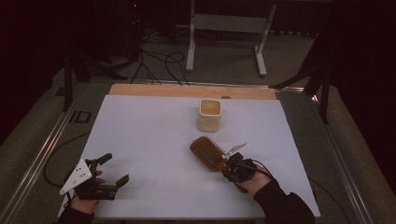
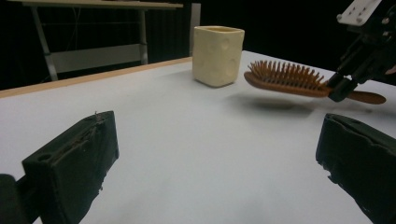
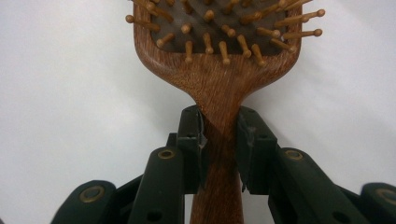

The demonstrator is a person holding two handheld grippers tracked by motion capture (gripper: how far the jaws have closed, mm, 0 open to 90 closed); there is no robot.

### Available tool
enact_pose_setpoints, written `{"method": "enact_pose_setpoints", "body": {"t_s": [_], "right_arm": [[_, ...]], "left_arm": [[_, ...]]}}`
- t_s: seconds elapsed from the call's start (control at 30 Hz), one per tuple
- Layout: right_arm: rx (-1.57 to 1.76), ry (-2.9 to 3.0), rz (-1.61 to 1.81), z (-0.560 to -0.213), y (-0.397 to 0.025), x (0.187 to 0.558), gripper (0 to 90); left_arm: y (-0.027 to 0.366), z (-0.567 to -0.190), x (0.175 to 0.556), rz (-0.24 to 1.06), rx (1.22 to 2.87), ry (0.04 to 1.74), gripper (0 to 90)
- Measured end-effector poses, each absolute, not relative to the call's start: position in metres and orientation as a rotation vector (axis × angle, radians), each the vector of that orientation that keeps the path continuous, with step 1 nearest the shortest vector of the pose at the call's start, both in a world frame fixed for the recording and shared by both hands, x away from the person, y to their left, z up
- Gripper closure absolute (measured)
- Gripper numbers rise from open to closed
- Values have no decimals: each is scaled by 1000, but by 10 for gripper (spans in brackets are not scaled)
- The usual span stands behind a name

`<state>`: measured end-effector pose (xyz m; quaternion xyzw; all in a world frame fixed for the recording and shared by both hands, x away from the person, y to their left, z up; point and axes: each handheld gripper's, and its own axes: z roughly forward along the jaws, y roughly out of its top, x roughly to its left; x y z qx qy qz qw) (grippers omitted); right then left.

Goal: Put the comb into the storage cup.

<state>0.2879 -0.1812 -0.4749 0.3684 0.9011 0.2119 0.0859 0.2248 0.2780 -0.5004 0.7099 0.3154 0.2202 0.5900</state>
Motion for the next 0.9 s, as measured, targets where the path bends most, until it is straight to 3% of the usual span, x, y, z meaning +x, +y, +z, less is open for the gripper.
{"method": "enact_pose_setpoints", "body": {"t_s": [0.9], "right_arm": [[989, 2499, 940, -462, -174, 278, 729]], "left_arm": [[270, -497, 227, 464, 1678, 752, 0]]}}
